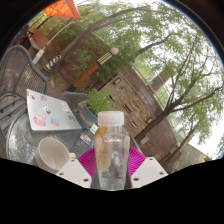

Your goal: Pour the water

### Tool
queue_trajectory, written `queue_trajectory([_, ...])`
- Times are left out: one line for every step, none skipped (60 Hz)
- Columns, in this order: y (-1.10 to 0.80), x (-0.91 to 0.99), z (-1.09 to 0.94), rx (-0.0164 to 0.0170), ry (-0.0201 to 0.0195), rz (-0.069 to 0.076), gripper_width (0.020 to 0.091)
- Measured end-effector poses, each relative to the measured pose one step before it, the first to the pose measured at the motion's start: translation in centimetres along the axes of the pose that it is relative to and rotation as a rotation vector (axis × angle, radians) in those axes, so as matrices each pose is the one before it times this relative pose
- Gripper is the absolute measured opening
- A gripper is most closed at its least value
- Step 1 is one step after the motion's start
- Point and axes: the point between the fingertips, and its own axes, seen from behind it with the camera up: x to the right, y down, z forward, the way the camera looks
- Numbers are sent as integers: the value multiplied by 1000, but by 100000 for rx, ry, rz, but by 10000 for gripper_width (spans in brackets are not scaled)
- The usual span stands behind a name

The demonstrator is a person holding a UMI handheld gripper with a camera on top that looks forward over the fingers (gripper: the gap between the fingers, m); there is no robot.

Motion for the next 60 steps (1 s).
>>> queue_trajectory([412,93,184,180,289,6694,391])
queue_trajectory([448,165,285,219,475,6035,391])
queue_trajectory([472,188,256,132,727,5471,390])
queue_trajectory([749,364,-757,472,2204,5544,391])
queue_trajectory([306,820,48,143,-69,4634,390])
queue_trajectory([583,310,278,-1218,309,4738,392])
queue_trajectory([398,255,466,-1650,390,4745,391])
queue_trajectory([652,265,221,-858,490,5170,392])
queue_trajectory([579,202,152,-763,-13,4897,392])
queue_trajectory([2257,293,-737,3127,2146,7376,391])
queue_trajectory([-766,307,272,-3663,-2201,1637,391])
queue_trajectory([1139,85,-83,7,529,4306,392])
queue_trajectory([486,218,122,-1105,-394,3230,391])
queue_trajectory([343,282,-112,-705,-604,2948,392])
queue_trajectory([264,251,-79,-151,-652,2649,392])
queue_trajectory([263,267,-169,34,-845,2370,391])
queue_trajectory([1233,-743,563,205,-595,2544,392])
queue_trajectory([78,475,-424,-71,-700,1286,391])
queue_trajectory([228,58,24,-280,-331,1037,392])
queue_trajectory([285,140,-29,-413,-270,530,391])
queue_trajectory([285,87,16,-446,-365,240,391])
queue_trajectory([308,55,7,-264,-493,145,391])
queue_trajectory([695,356,-81,211,-472,362,390])
queue_trajectory([289,207,1,18,-219,-168,390])
queue_trajectory([416,236,-48,-325,-147,-258,395])
queue_trajectory([-590,247,-382,2507,-622,708,394])
queue_trajectory([87,-205,307,1077,-797,1504,393])
queue_trajectory([275,94,-162,-232,-313,707,393])
queue_trajectory([-184,174,-65,699,-195,707,392])
queue_trajectory([57,44,-37,-144,-678,1132,397])
queue_trajectory([97,60,-58,-368,-622,1147,403])
queue_trajectory([-41,109,136,108,-24,870,402])
queue_trajectory([23,82,18,8,-427,687,402])
queue_trajectory([48,-136,7,163,-613,433,402])
queue_trajectory([-7,-31,16,128,-653,2,410])
queue_trajectory([23,-40,15,56,-497,-405,415])
queue_trajectory([28,-60,3,8,-465,-528,424])
queue_trajectory([-111,48,127,-242,-501,-232,436])
queue_trajectory([6,-31,12,-242,-339,-245,452])
queue_trajectory([56,-56,-25,-561,-363,-147,470])
queue_trajectory([-39,-120,-77,-615,-288,-145,491])
queue_trajectory([61,-112,-27,-955,-380,-217,514])
queue_trajectory([229,-116,-1,-1691,-566,-549,534])
queue_trajectory([466,-2,109,-2138,-718,-651,571])
queue_trajectory([343,-134,-62,-2521,-680,-888,621])
queue_trajectory([559,-183,-79,-2897,-949,-914,678])
queue_trajectory([395,-197,-82,-2440,-980,-897,734])
queue_trajectory([204,-149,-106,-1929,-792,-763,787])
queue_trajectory([357,-41,29,-1276,-588,-457,828])
queue_trajectory([-49,43,-255,-1098,-461,-346,852])
queue_trajectory([-81,-36,-258,-475,-206,-122,851])
queue_trajectory([-162,141,-270,-117,598,49,849])
queue_trajectory([-200,206,-306,72,823,129,844])
queue_trajectory([-203,201,-337,94,859,225,840])
queue_trajectory([-204,131,-79,-262,335,364,839])
queue_trajectory([-133,110,-362,-78,567,536,838])
queue_trajectory([-114,92,-409,-142,504,572,836])
queue_trajectory([-104,49,-427,-201,426,546,837])
queue_trajectory([-130,53,-449,-275,410,395,838])
queue_trajectory([-123,59,-454,-283,430,338,837])
